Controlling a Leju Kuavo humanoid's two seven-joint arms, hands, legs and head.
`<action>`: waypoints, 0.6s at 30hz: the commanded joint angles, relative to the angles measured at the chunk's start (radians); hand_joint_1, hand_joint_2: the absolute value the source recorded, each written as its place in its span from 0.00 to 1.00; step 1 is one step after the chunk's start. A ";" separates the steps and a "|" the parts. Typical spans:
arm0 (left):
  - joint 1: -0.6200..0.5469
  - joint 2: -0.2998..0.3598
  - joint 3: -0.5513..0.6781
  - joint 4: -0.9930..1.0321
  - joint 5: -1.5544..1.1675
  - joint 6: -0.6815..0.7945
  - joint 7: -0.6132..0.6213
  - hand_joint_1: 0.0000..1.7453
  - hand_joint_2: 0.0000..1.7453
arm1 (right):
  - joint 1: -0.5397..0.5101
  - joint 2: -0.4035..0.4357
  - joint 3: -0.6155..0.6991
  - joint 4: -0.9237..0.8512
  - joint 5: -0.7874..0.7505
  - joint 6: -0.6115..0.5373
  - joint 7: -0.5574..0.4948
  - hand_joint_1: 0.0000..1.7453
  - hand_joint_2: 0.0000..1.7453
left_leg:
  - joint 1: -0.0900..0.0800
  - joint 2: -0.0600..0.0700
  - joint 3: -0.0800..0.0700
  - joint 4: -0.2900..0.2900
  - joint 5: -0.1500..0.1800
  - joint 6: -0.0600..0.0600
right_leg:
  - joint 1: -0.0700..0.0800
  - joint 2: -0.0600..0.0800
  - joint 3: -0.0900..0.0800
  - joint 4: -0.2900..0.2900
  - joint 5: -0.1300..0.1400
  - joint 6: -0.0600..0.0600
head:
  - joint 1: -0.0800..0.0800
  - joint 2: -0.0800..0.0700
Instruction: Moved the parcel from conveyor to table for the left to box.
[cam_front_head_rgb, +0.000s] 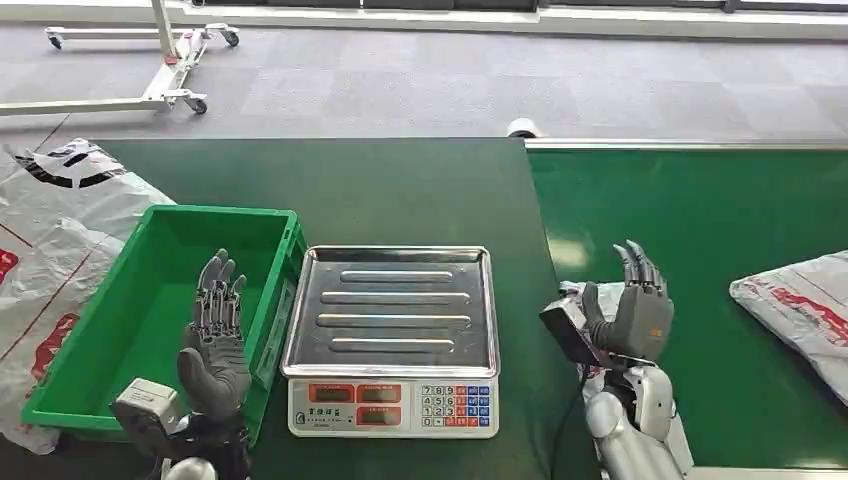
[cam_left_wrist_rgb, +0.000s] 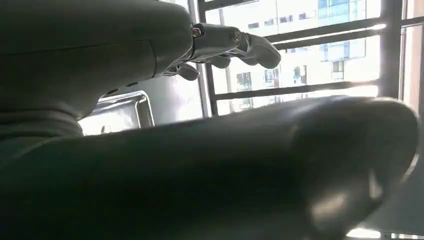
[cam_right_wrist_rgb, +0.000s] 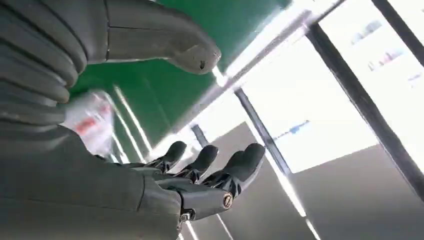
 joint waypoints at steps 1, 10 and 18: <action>-0.040 0.009 0.026 0.047 0.007 -0.021 0.003 0.00 0.00 | 0.042 0.023 0.220 -0.412 -0.040 0.061 -0.040 1.00 1.00 | -0.001 0.001 -0.002 -0.001 0.000 0.000 | -0.001 0.003 -0.003 0.001 0.000 -0.001 | 0.000 0.000; -0.037 0.019 0.005 0.050 0.011 -0.023 0.003 0.00 0.00 | -0.108 0.055 0.315 -0.073 -0.221 0.296 0.010 0.00 0.00 | -0.001 0.004 -0.003 -0.003 0.003 -0.001 | -0.001 0.006 -0.006 0.000 0.003 -0.002 | 0.000 0.000; -0.018 0.033 0.008 0.028 0.016 -0.035 0.010 0.00 0.00 | -0.176 -0.004 0.064 0.531 -0.357 0.241 -0.041 0.00 0.00 | 0.000 -0.001 0.001 -0.004 0.004 0.000 | 0.000 0.001 0.001 -0.003 0.003 -0.001 | 0.000 0.000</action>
